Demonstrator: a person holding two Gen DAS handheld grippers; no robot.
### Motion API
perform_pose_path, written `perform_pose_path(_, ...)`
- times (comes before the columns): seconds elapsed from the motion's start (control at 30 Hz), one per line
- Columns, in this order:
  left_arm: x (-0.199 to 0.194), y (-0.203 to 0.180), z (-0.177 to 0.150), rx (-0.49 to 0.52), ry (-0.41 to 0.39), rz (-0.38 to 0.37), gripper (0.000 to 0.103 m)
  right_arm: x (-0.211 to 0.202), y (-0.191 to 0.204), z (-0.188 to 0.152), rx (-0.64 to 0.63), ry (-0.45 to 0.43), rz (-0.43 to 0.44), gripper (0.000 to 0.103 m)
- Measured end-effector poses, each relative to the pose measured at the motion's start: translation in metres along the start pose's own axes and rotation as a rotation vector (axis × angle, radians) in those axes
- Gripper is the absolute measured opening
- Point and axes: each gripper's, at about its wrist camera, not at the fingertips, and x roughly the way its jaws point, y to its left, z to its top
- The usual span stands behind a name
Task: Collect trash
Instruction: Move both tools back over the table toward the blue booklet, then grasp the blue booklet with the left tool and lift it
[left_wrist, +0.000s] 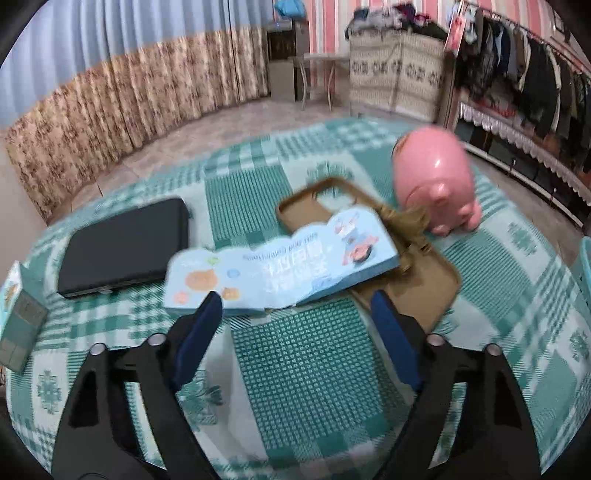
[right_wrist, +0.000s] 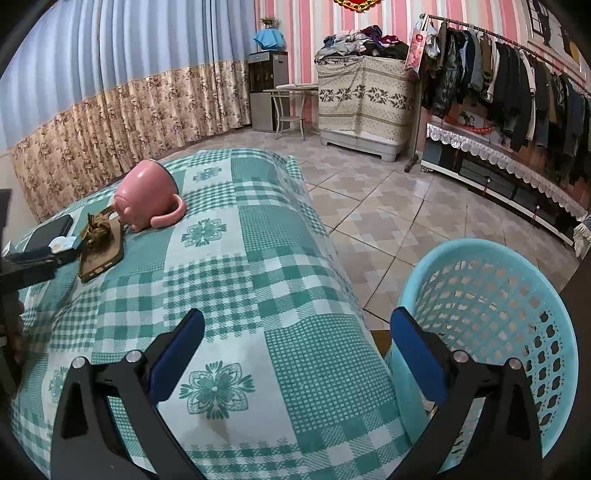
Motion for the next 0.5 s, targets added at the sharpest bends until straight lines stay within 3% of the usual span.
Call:
perform_pose_path(0.2,0.003,-0.007,0.006,0.024,-0.006,-0.009,0.072,0.003,-0.005,-0.002,0.034,0.016,0.009,0.098)
perform_pose_path(0.37,0.007,-0.009,0.011,0.002,0.006,-0.066,0.032,0.002,-0.008,-0.004,0.052,0.023,0.034,0.098)
perform_pose_path(0.5,0.002,-0.01,0.013,-0.005,-0.012,-0.066,0.019,-0.001,-0.011,-0.004,0.055,0.019,0.045,0.098)
